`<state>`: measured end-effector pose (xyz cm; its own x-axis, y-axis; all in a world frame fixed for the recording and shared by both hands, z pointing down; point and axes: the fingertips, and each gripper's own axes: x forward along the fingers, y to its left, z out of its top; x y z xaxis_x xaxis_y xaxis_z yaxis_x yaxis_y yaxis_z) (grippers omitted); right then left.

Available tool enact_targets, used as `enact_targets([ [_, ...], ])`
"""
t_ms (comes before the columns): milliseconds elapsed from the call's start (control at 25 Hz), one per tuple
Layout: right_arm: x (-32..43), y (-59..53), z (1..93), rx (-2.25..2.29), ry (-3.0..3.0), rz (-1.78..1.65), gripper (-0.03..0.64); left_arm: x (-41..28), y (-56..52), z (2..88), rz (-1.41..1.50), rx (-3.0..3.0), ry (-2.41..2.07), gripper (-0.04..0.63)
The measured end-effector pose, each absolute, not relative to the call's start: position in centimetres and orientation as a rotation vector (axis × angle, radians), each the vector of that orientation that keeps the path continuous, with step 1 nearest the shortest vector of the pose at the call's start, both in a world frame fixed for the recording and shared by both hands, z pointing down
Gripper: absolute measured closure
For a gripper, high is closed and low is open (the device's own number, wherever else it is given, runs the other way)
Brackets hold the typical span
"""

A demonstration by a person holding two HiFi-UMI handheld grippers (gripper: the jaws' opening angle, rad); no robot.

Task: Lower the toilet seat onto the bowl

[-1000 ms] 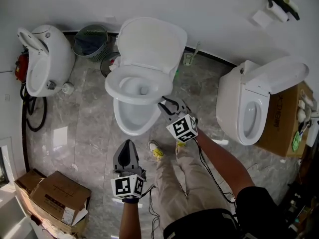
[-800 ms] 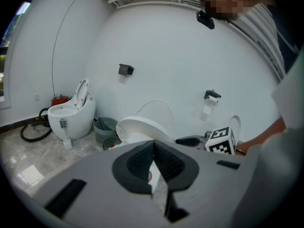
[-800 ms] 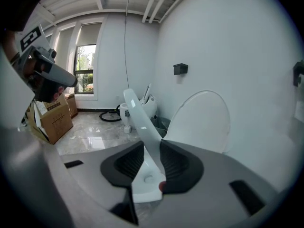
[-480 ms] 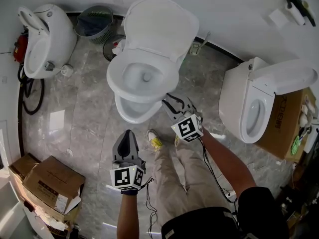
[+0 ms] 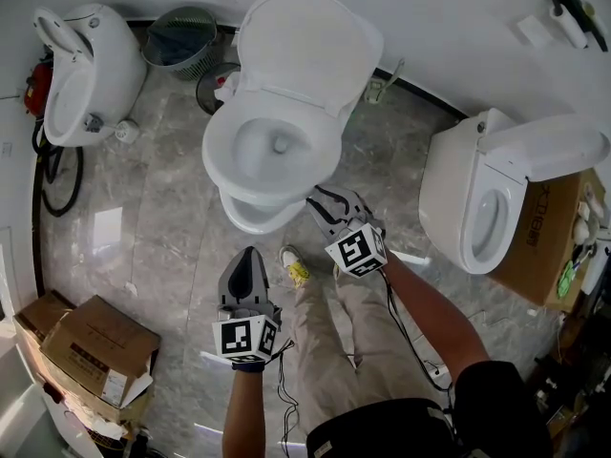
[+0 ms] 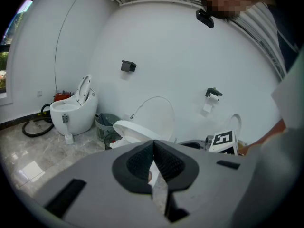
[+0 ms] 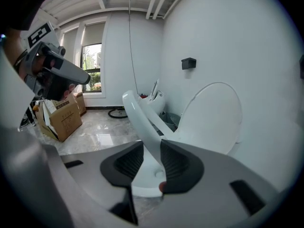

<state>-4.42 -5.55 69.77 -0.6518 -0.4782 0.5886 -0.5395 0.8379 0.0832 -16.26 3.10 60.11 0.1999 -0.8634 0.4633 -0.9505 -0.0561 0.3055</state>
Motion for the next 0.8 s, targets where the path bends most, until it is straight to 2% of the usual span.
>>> enact_targets([
  [800,-5.3,-2.6,72.3,0.681,-2.391,0.213,0.515,-16.8,3.7,61.0,0.215,1.925,-1.675,0.584],
])
